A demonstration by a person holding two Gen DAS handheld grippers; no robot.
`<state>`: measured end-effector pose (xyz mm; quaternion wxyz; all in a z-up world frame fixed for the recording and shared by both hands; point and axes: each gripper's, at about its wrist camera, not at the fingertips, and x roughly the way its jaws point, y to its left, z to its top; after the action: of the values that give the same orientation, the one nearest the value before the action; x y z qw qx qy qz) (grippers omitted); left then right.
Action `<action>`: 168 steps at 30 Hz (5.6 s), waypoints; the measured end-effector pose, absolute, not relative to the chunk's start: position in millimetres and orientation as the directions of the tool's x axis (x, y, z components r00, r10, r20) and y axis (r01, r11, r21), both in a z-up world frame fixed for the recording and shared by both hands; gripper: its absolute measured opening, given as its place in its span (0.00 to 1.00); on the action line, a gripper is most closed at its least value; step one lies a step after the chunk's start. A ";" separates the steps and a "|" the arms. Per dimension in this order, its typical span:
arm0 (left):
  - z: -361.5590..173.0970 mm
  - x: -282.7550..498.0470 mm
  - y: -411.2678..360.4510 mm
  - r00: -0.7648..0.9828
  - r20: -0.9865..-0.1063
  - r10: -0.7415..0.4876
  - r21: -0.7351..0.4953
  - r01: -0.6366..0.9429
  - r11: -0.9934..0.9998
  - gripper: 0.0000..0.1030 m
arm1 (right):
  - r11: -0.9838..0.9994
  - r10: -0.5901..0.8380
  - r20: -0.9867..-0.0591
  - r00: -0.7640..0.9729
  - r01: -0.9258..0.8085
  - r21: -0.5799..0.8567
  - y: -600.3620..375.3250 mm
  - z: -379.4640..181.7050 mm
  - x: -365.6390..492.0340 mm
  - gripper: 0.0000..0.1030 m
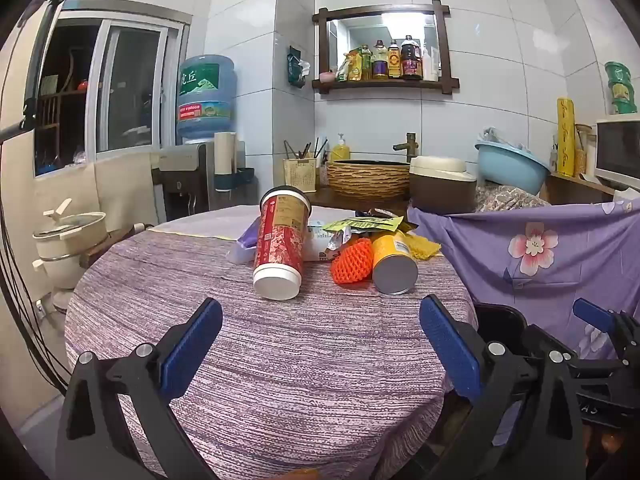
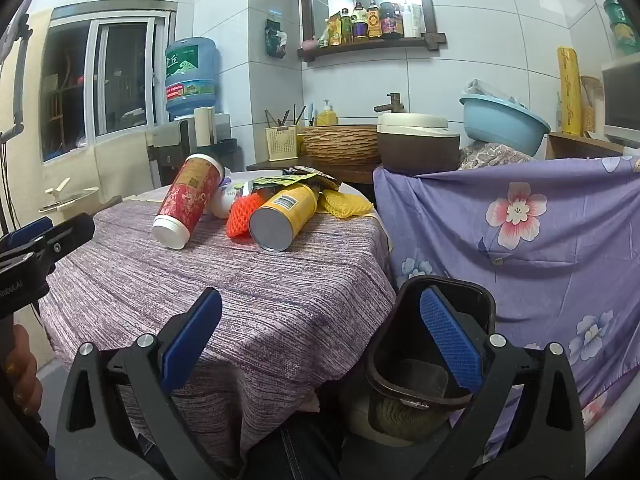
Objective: Collect trash
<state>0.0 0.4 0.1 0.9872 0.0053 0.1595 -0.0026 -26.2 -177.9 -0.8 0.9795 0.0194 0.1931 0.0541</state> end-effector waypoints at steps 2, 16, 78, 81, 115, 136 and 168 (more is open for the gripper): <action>0.1 0.1 0.5 0.949 -0.315 -0.003 0.010 0.006 1.000 0.95 | 0.993 0.115 -0.376 0.919 -0.100 0.059 -177.7 -0.7 -26.2 0.95; 0.1 -0.1 0.5 0.950 -0.313 -0.001 0.012 0.005 1.000 0.95 | 0.993 0.113 -0.377 0.919 -0.099 0.057 -177.1 -1.0 -27.0 0.95; -3.0 5.6 0.8 0.943 -0.332 -0.004 0.020 0.011 1.000 0.95 | 0.993 0.119 -0.384 0.916 -0.106 0.055 -175.8 -3.0 -21.6 0.95; -3.2 5.6 0.9 0.943 -0.333 -0.003 0.020 0.011 1.000 0.95 | 0.993 0.120 -0.384 0.915 -0.106 0.055 -175.8 -3.0 -21.6 0.95; -24.3 20.2 9.1 0.901 -0.433 -0.032 -0.010 0.031 0.999 0.95 | 0.988 0.150 -0.470 0.870 -0.151 0.037 -163.4 -20.2 -1.6 0.95; -41.4 76.5 44.6 0.784 -0.611 -0.110 -0.061 0.091 0.994 0.95 | 0.965 0.263 -0.610 0.747 -0.221 0.144 -151.0 -22.8 86.0 0.95; -30.6 165.3 90.3 0.704 -0.698 -0.132 -0.094 0.093 0.991 0.95 | 0.825 0.516 -0.741 0.431 -0.016 0.565 -131.9 -42.3 323.3 0.67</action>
<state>165.3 90.3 -30.6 0.9226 -0.0257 0.3800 -0.0608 323.3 -131.9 -42.3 0.8092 0.2460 0.5076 0.1643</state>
